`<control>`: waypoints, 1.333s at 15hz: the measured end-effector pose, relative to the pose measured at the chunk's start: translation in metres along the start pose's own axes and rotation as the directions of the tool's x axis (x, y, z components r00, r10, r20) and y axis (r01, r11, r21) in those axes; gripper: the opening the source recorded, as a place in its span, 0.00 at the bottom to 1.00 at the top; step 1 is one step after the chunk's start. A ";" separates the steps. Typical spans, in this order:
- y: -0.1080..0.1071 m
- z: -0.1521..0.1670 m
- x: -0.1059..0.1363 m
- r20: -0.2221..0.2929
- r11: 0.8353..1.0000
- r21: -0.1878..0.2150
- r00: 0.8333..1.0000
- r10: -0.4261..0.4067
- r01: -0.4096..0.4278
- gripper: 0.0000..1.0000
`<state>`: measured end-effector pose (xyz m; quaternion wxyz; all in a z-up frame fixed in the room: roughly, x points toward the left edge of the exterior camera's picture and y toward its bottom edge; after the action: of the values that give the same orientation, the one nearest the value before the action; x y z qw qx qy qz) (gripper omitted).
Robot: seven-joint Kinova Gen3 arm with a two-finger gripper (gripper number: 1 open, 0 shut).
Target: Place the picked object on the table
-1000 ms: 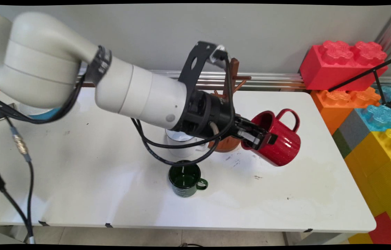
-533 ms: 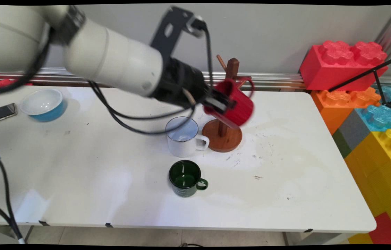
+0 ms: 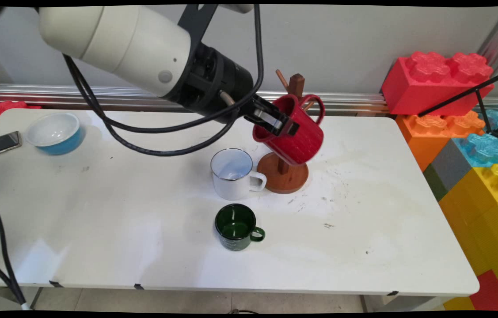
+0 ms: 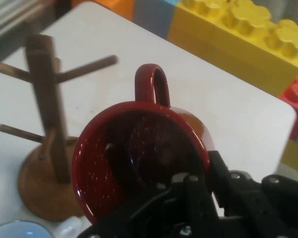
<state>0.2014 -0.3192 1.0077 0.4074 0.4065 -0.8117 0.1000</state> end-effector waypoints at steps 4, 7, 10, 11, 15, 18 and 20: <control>0.007 -0.002 0.009 0.064 0.997 -0.072 0.998 0.007 -0.002 0.00; 0.006 -0.002 0.015 0.115 0.995 -0.096 0.993 0.015 -0.004 0.00; 0.004 -0.002 0.019 0.161 0.995 -0.103 0.987 0.027 -0.011 0.00; 0.004 -0.003 0.021 0.179 0.995 -0.104 0.983 0.032 -0.013 0.00; 0.001 -0.007 0.028 0.244 0.995 -0.095 0.968 0.055 -0.033 0.00; 0.003 -0.010 0.032 0.281 0.995 -0.087 0.957 0.073 -0.050 0.00; 0.004 -0.012 0.036 0.303 0.994 -0.081 0.949 0.092 -0.071 0.00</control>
<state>0.1932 -0.3317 1.0426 0.2862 0.3687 -0.8841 0.0244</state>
